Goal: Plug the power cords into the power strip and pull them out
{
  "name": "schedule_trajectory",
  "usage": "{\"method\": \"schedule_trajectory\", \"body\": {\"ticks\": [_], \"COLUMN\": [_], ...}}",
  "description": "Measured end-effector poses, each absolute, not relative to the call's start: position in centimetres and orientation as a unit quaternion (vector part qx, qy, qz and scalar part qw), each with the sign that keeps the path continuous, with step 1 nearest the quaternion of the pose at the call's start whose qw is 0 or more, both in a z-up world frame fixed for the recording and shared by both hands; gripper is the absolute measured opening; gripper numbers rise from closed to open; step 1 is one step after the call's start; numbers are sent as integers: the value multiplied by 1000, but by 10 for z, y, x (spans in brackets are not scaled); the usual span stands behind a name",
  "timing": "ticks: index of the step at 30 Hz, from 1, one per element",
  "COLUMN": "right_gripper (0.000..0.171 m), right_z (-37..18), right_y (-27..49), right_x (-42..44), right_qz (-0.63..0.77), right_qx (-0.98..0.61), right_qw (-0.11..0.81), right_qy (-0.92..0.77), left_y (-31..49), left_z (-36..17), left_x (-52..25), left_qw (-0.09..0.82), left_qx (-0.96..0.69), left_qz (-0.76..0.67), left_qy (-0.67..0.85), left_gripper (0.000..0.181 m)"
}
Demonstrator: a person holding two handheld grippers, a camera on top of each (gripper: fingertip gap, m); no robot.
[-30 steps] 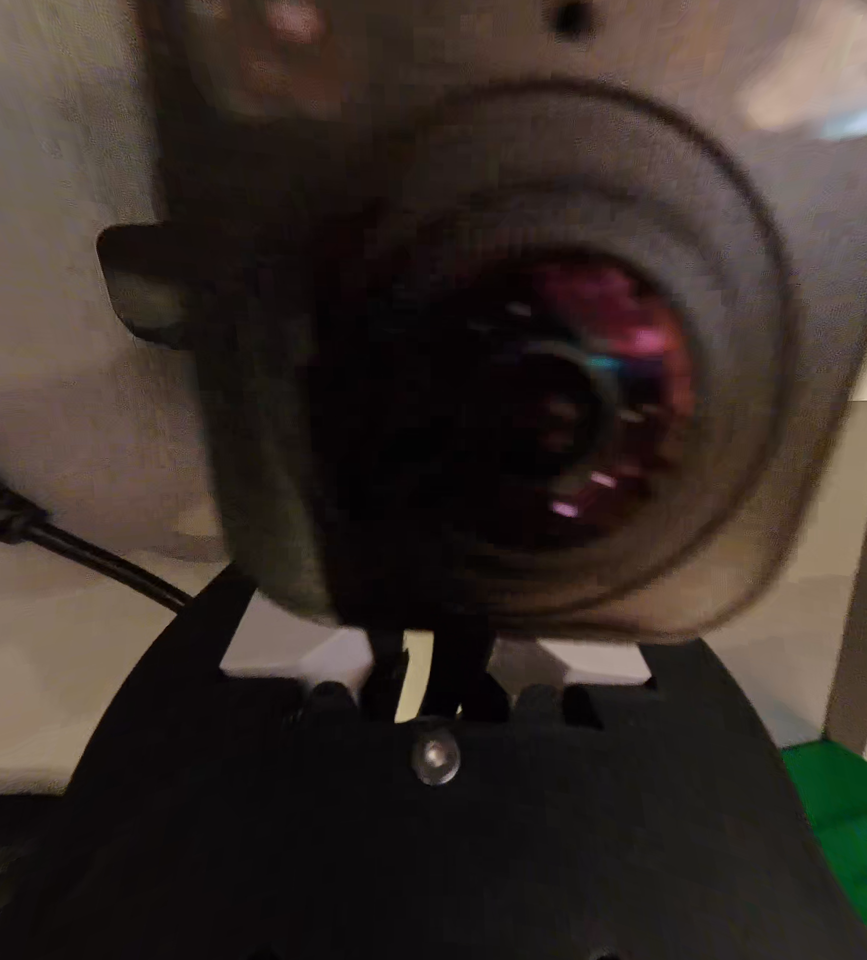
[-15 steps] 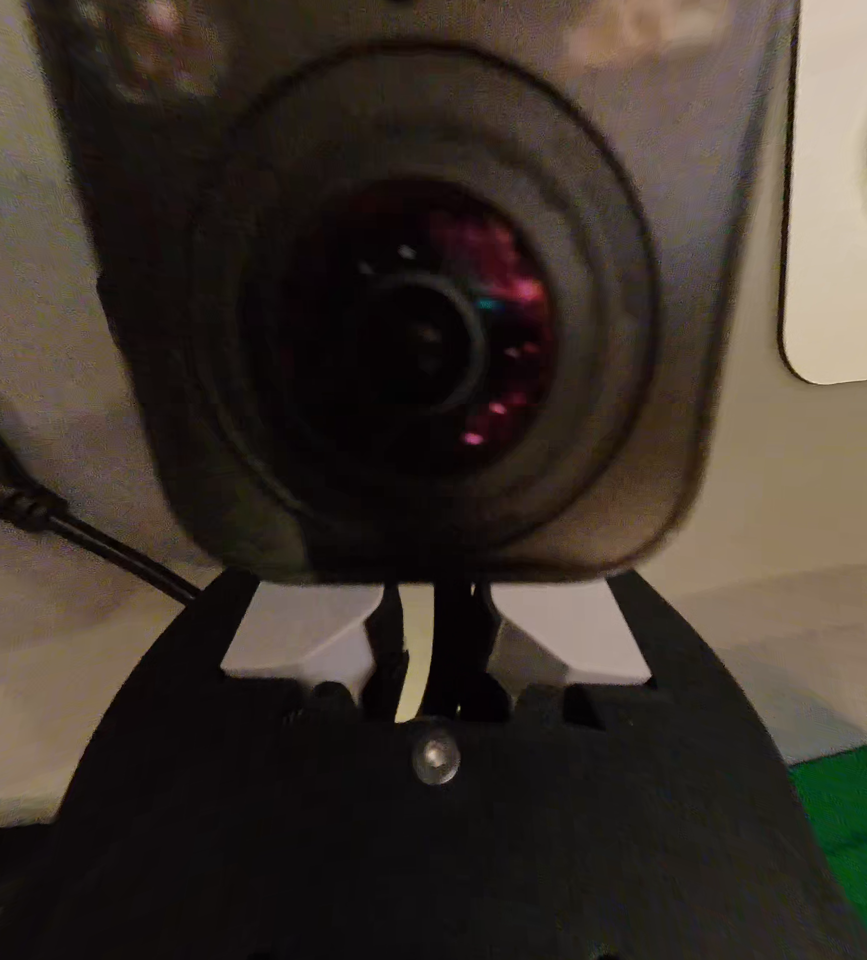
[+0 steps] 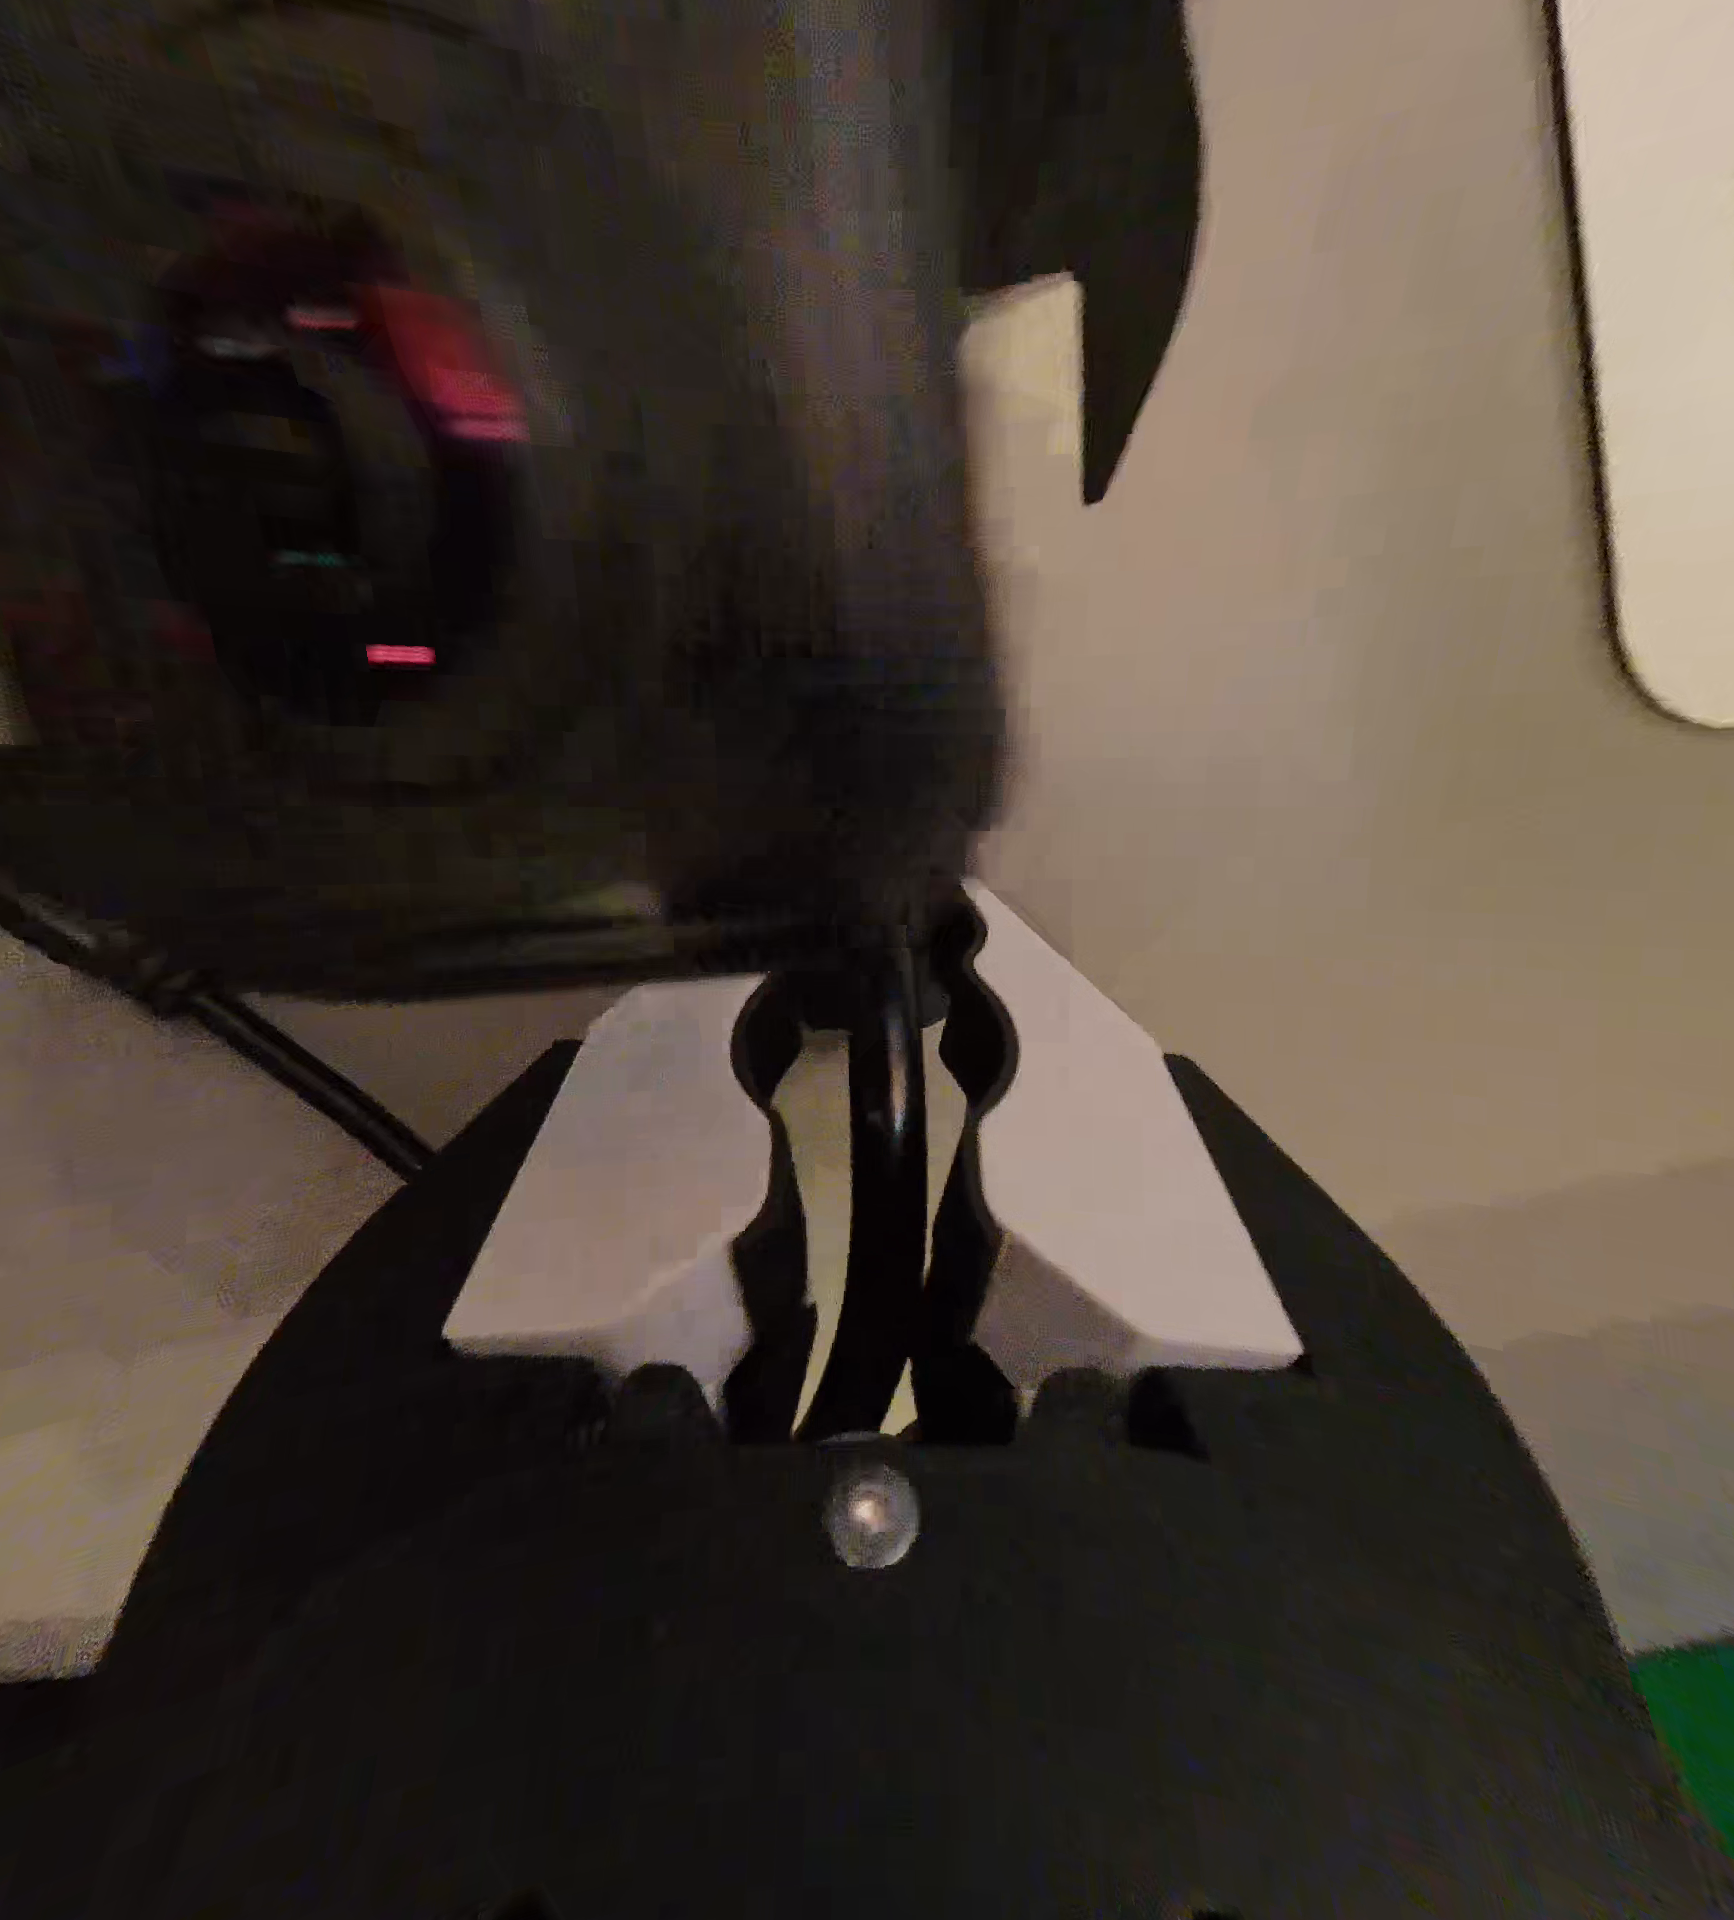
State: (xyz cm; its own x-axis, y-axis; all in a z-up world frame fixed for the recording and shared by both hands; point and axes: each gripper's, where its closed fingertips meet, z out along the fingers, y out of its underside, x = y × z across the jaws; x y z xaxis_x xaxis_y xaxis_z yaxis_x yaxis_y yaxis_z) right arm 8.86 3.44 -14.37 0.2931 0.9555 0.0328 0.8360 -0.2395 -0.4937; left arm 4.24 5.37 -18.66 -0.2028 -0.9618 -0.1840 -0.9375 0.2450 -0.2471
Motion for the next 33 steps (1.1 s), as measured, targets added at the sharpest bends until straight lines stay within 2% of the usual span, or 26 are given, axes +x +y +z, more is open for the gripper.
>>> {"method": "schedule_trajectory", "body": {"ticks": [5,10,16,19,22,27,33], "right_gripper": [20,21,22,35,36,23,42], "right_z": [-141,-143,-147,-151,-153,-157,-152], "right_y": [28,42,37,39,39,32,27], "right_x": [88,94,97,99,96,96,82], "right_qz": [49,321,220,175,174,159,182], "right_qx": [-730,-834,-800,-789,-788,-790,-824], "right_qw": [257,201,188,166,152,127,99], "right_qy": [-632,-401,-526,-565,-571,-579,-527], "left_y": [53,54,54,54,54,55,53], "left_z": [-186,-187,-187,-187,-187,-187,-187], "left_x": [44,45,46,47,47,47,49], "left_qw": [155,143,145,142,142,146,154], "left_qx": [-605,-615,-621,-617,-614,-615,-623], "left_qz": [-31,-41,-44,-39,-48,-49,-59], "left_qy": [781,775,769,773,775,773,764], "left_gripper": [44,44,44,44,43,43,44]}}
